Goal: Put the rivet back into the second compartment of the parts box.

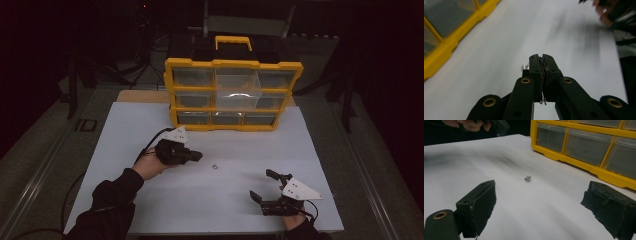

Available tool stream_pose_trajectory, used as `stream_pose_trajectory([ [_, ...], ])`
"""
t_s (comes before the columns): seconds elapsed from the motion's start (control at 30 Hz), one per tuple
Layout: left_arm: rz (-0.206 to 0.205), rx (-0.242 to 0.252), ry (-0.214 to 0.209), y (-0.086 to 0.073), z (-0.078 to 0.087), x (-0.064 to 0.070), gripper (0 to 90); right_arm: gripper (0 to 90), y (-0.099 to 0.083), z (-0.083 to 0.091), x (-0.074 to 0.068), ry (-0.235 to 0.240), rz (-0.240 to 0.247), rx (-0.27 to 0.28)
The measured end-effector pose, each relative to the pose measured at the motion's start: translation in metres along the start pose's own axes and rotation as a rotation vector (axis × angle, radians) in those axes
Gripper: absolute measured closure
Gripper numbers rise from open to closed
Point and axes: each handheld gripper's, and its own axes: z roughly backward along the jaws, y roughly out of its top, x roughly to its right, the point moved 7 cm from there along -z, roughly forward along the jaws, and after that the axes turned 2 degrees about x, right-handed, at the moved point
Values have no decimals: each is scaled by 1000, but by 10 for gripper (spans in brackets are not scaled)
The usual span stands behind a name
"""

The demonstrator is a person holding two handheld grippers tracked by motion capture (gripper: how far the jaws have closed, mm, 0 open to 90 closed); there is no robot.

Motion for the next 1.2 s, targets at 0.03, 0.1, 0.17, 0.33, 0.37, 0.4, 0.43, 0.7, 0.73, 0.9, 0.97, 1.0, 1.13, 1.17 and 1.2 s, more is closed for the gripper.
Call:
stream_pose_trajectory([
  [0.03, 0, 8, -3, 4, 5, 0, 862, 96, 0, 0, 0, 0, 0, 0],
  [0.1, 5, 33, -6, 13, 16, -1, 862, 96, 0, 0, 0, -2, 1, 1],
  [0.17, 0, 48, 0, 21, 25, -2, 862, 96, 1, 0, 0, -3, 1, 5],
  [0.33, -16, 58, 16, 43, 44, -5, 862, 96, 1, 0, 0, -3, 4, 7],
  [0.37, -23, 58, 17, 48, 47, -5, 862, 96, 1, 0, 0, -3, 3, 7],
  [0.4, -29, 56, 18, 52, 49, -5, 862, 96, 0, 0, 0, -3, 4, 7],
  [0.43, -38, 56, 22, 57, 52, -6, 862, 96, 0, 0, 0, -3, 2, 6],
  [0.7, -69, 88, 23, 93, 69, -8, 862, 96, 0, 1, 1, -4, 1, 10],
  [0.73, -69, 88, 23, 93, 69, -8, 862, 96, 0, 1, 1, -4, 1, 10],
  [0.9, -86, 96, 30, 110, 72, -9, 861, 96, 0, 0, 0, -1, 2, 7],
  [0.97, -96, 97, 41, 118, 75, -11, 862, 96, 0, 0, 0, 0, 0, 7],
  [1.0, -99, 102, 44, 123, 77, -12, 862, 96, 0, 0, 1, 0, 0, 6],
  [1.13, -114, 123, 60, 141, 84, -16, 862, 96, 0, 0, 1, 0, 0, 7],
  [1.17, -115, 137, 64, 147, 86, -17, 862, 96, -1, 0, 1, 2, -2, 8],
  [1.2, -115, 144, 66, 150, 87, -17, 862, 96, -1, 0, 1, 2, -1, 7],
])
